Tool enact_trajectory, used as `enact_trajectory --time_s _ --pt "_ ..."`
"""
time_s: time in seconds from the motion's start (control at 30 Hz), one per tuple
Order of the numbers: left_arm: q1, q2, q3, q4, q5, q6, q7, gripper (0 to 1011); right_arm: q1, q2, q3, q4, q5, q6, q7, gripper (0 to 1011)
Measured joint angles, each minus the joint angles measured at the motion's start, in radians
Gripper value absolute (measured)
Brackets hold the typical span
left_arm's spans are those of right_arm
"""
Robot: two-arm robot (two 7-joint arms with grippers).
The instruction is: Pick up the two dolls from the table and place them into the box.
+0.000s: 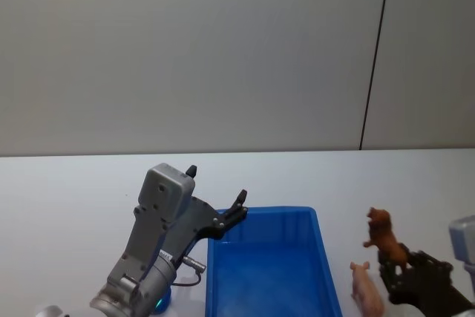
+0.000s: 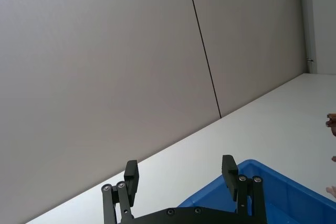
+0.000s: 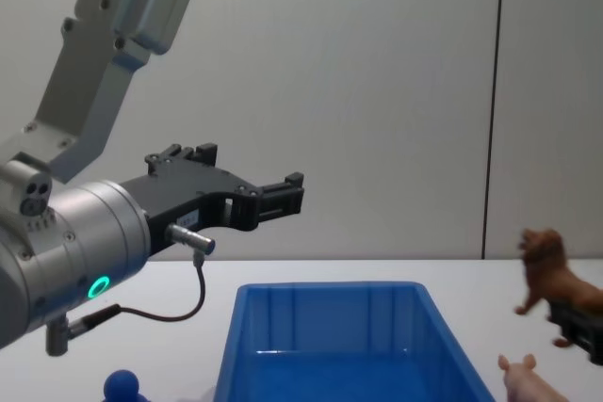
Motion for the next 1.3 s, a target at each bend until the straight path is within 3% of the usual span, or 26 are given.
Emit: enact_trajectory --time_s 0.57,0.7,1.0,1.3 --pt "0.000 0.000 0.000 0.000 0.000 0.000 0.000 1001 0.098 -0.065 -0.045 0.040 -0.006 0.008 0.206 302" --pt "0.000 0.000 0.000 0.000 0.000 0.000 0.000 1001 0.129 -0.088 -0.060 0.065 -0.015 0.014 0.255 342" --pt "0.000 0.000 0.000 0.000 0.000 0.000 0.000 1002 0.172 -0.115 -0.076 0.106 -0.027 0.029 0.298 661" --pt "0.000 0.000 0.000 0.000 0.000 0.000 0.000 1001 0.185 -0.123 -0.077 0.125 -0.028 0.040 0.275 900"
